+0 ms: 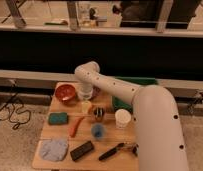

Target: Place apple in tray

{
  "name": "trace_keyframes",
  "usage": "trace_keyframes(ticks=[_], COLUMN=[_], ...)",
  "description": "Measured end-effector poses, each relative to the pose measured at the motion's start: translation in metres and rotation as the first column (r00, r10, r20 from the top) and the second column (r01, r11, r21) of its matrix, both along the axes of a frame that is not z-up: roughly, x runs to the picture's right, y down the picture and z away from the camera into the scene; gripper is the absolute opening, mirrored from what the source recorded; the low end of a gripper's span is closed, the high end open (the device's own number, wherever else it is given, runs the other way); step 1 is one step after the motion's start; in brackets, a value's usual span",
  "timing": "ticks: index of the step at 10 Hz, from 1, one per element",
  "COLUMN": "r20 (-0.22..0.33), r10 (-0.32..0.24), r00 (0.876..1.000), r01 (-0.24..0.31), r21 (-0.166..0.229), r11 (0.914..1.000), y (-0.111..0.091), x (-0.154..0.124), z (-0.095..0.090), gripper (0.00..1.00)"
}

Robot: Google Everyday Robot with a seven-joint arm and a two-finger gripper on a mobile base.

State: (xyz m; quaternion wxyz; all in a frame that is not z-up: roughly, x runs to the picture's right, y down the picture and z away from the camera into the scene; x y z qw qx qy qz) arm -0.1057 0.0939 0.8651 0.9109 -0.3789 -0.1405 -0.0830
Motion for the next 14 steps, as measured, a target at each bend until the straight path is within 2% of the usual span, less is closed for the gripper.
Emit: trace_keyframes(ticks=[14], r20=[-0.017], r10=[-0.007], r00=[1.0], r01=[0.006], r21=[-0.033], r11=[0.9994], y=[0.004], x=[0.017], z=[0.022], gripper=[0.8])
